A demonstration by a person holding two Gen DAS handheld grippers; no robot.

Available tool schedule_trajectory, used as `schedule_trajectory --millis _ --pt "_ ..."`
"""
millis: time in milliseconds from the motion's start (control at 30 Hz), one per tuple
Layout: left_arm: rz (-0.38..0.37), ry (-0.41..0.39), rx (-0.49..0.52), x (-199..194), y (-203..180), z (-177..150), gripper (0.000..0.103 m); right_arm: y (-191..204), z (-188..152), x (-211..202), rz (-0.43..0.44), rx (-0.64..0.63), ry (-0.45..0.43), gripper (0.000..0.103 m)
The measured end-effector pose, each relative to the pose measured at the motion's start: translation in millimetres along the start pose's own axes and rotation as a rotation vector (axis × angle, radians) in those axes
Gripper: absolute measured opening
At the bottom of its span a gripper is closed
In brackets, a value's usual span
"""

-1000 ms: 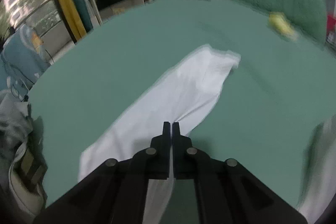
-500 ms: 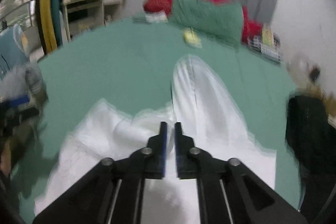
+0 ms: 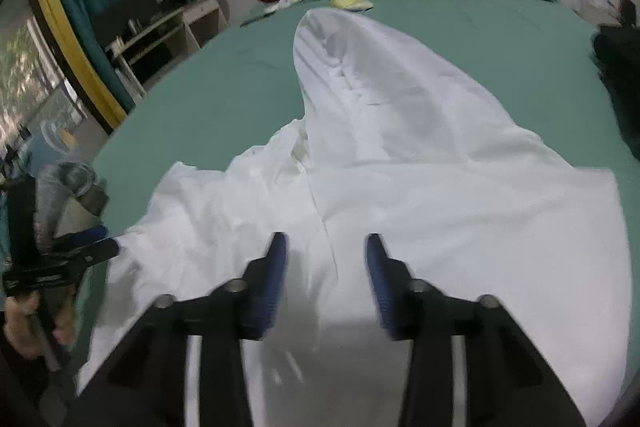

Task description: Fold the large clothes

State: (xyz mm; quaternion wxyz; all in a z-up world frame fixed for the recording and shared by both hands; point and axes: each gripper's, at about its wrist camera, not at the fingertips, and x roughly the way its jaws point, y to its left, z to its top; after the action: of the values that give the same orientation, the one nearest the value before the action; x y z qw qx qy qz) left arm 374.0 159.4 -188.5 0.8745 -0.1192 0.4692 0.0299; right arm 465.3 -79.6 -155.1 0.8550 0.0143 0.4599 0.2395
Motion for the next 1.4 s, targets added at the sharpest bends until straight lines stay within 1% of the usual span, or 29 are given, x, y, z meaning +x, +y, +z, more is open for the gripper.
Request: schedule_trajectory --millis 133,167,200,233,267,300,333,367,433,567,600,633,667,733,767,800,833,867,900,933,1000,1067,1100,1133,1167,1233,1300,1367,1400 --pt "0.01 0.024 0.006 7 1 -2 0.1 35 25 40 0.045 -0.093 0.02 0.036" --pt "0.009 0.031 0.005 8 1 -3 0.1 48 33 49 0.041 -0.135 0.019 0.036" --pt "0.01 0.041 0.003 10 1 -5 0.1 52 39 59 0.027 -0.157 0.029 0.036" --pt "0.011 0.047 0.003 12 0 -6 0.1 60 42 70 0.008 -0.185 0.059 0.036" --pt "0.01 0.056 0.01 15 -1 -9 0.1 65 42 84 -0.004 -0.197 0.106 0.03" --pt "0.014 0.059 0.017 16 -2 -10 0.1 63 41 95 -0.017 -0.203 0.126 0.002" --pt "0.028 0.055 0.029 17 -5 -11 0.1 63 42 94 -0.035 -0.21 0.118 0.002" --pt "0.039 0.049 0.039 17 -7 -12 0.1 61 44 82 -0.081 -0.218 0.076 0.002" --pt "0.051 0.045 0.057 17 -9 -14 0.1 54 46 57 -0.127 -0.204 0.006 0.002" --pt "0.057 0.043 0.054 14 -8 -16 0.099 18 46 -28 -0.231 -0.122 -0.148 0.001" --pt "0.055 0.042 0.05 12 -7 -16 0.099 8 42 -44 -0.259 -0.099 -0.165 0.001" --pt "0.046 0.039 0.043 10 -7 -16 0.099 -2 37 -58 -0.297 -0.073 -0.171 0.002" --pt "0.034 0.035 0.034 9 -7 -15 0.099 -12 27 -68 -0.328 -0.045 -0.158 0.002" --pt "0.01 0.026 0.016 4 -7 -13 0.099 -38 5 -74 -0.373 0.014 -0.096 0.002" --pt "0.004 0.016 0.012 3 -9 -11 0.099 -53 -10 -70 -0.401 0.04 -0.04 0.002" --pt "-0.006 -0.004 0.011 -3 -9 -10 0.099 -66 -18 -67 -0.404 0.063 0.002 0.007" --pt "-0.008 -0.017 0.012 -7 -10 -9 0.099 -81 -34 -63 -0.421 0.101 0.059 0.027" --pt "-0.008 -0.032 0.012 -10 -10 -7 0.099 -89 -42 -62 -0.431 0.124 0.081 0.044" --pt "-0.004 -0.051 0.011 -16 -9 -6 0.099 -92 -42 -65 -0.428 0.145 0.059 0.071" --pt "-0.004 -0.061 0.011 -19 -10 -2 0.099 -98 -44 -71 -0.411 0.154 0.019 0.074" --pt "-0.01 -0.09 0.007 -26 -8 0 0.099 -97 -31 -73 -0.398 0.125 -0.016 0.074" --pt "0.003 -0.11 0.002 -26 -7 5 0.099 -85 0 -63 -0.374 0.053 -0.057 0.074" --pt "0.011 -0.119 0.002 -27 -5 6 0.099 -79 17 -56 -0.334 0.007 -0.071 0.074" --pt "0.023 -0.123 0.002 -25 -4 6 0.099 -65 36 -41 -0.29 -0.047 -0.078 0.074" --pt "0.037 -0.118 0.004 -22 -2 7 0.099 -51 59 -21 -0.264 -0.112 -0.08 0.074" --pt "0.044 -0.1 0.006 -18 4 7 0.099 -35 90 8 -0.252 -0.182 -0.073 0.074" --pt "0.043 -0.08 -0.004 -10 8 7 0.099 -17 120 38 -0.219 -0.232 -0.08 0.074" --pt "0.037 -0.06 -0.016 -3 12 9 0.099 -1 150 76 -0.224 -0.279 -0.082 0.074" --pt "0.033 -0.053 -0.019 -1 13 9 0.099 3 158 86 -0.222 -0.289 -0.081 0.074"
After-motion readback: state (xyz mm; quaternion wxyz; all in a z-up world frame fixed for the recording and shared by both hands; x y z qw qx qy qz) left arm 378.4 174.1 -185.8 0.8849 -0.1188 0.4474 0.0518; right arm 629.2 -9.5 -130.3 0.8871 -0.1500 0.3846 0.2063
